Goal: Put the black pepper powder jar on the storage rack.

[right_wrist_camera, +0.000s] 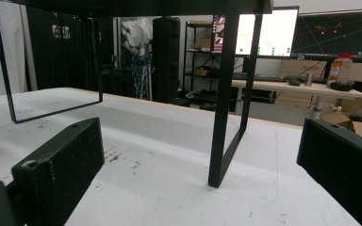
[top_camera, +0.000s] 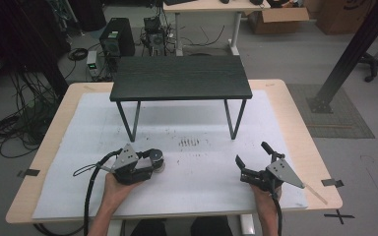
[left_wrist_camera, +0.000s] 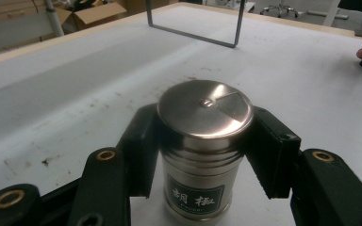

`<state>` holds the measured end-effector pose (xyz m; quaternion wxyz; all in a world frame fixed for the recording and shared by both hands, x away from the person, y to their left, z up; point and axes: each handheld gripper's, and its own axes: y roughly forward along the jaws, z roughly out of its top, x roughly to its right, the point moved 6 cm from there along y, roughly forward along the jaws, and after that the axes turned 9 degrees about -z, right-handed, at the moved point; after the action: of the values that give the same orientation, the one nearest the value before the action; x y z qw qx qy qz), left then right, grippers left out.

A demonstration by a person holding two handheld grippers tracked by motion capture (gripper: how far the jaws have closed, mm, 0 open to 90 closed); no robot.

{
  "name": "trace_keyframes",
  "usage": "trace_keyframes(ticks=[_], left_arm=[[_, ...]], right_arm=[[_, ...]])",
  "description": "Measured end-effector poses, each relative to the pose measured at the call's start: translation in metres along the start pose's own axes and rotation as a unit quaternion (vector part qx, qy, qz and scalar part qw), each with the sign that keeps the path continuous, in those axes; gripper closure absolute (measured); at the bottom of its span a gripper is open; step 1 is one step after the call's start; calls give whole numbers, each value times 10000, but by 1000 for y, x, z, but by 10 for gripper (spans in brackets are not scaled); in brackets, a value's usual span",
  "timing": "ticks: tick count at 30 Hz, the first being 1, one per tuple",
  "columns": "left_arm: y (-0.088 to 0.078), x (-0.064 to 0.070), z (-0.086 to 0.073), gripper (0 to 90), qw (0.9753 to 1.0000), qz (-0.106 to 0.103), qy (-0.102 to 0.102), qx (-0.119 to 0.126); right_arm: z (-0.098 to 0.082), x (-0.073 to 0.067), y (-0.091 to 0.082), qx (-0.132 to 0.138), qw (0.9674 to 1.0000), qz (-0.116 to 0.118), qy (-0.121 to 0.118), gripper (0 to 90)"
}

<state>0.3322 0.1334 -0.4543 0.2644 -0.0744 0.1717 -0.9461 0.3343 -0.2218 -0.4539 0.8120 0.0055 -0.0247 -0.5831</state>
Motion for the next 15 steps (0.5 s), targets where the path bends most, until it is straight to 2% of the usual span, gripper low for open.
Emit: trace_keyframes(ticks=[6,15], left_arm=[[-5,2,12,491,10000,-8,11,80],[-16,4,41,491,10000,-74,-5,60]], right_arm=[[0,0,0,-11,10000,-1,16,10],[0,0,0,-6,10000,-6,15,11]])
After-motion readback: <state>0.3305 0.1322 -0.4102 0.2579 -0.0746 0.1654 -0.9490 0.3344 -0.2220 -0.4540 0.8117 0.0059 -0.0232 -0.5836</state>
